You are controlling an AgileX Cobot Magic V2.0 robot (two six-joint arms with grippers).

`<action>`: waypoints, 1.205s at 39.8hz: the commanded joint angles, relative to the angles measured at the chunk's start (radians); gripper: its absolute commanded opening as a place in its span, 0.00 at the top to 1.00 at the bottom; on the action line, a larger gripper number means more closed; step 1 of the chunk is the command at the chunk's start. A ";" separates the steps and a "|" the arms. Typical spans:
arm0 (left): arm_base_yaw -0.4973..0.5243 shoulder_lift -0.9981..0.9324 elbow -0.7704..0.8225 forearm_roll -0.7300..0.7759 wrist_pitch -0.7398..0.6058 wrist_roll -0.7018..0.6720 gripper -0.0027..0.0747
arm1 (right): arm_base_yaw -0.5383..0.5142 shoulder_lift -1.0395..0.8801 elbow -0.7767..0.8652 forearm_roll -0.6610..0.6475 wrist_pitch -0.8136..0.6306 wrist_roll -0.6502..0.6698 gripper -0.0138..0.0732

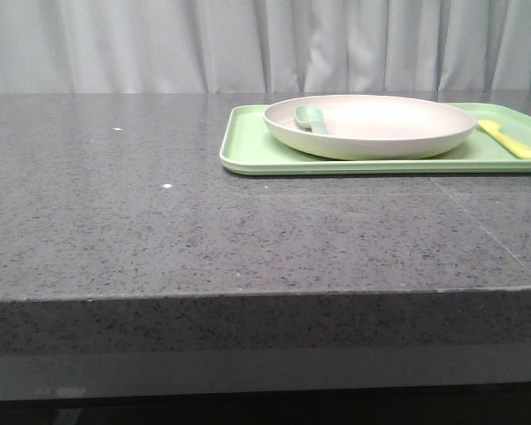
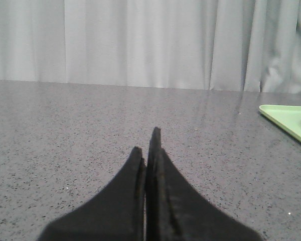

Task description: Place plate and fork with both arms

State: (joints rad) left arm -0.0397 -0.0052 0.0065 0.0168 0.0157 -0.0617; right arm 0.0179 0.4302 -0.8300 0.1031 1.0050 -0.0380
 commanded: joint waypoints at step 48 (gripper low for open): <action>-0.007 -0.023 0.002 -0.057 -0.087 0.062 0.99 | -0.004 -0.260 0.416 -0.114 -0.584 -0.022 0.92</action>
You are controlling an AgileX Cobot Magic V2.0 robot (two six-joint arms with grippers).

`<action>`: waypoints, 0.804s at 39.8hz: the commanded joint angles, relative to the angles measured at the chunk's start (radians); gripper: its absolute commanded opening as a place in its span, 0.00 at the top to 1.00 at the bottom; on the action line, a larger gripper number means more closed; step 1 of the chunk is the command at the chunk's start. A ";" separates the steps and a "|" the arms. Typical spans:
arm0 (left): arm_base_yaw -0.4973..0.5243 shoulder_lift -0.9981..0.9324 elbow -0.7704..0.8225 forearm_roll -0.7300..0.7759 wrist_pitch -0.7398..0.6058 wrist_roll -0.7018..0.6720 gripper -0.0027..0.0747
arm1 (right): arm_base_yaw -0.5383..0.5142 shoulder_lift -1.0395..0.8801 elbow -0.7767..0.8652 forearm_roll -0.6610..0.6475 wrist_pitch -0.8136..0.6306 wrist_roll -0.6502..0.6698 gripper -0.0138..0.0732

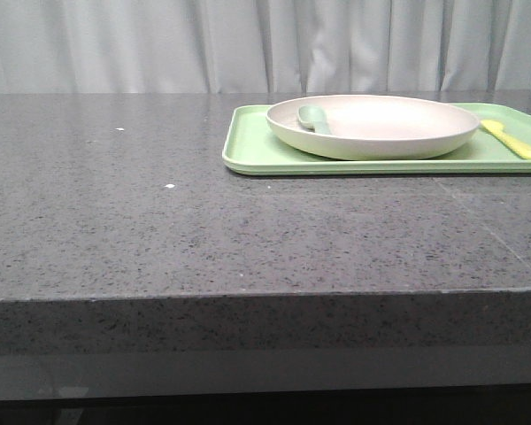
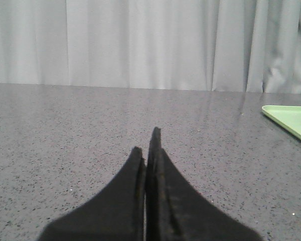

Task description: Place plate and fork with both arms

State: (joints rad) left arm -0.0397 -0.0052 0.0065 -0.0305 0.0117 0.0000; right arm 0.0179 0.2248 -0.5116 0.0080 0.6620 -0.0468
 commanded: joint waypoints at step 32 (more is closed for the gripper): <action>-0.007 -0.023 0.002 -0.010 -0.083 0.000 0.99 | -0.057 -0.254 0.534 0.045 -0.721 -0.011 0.92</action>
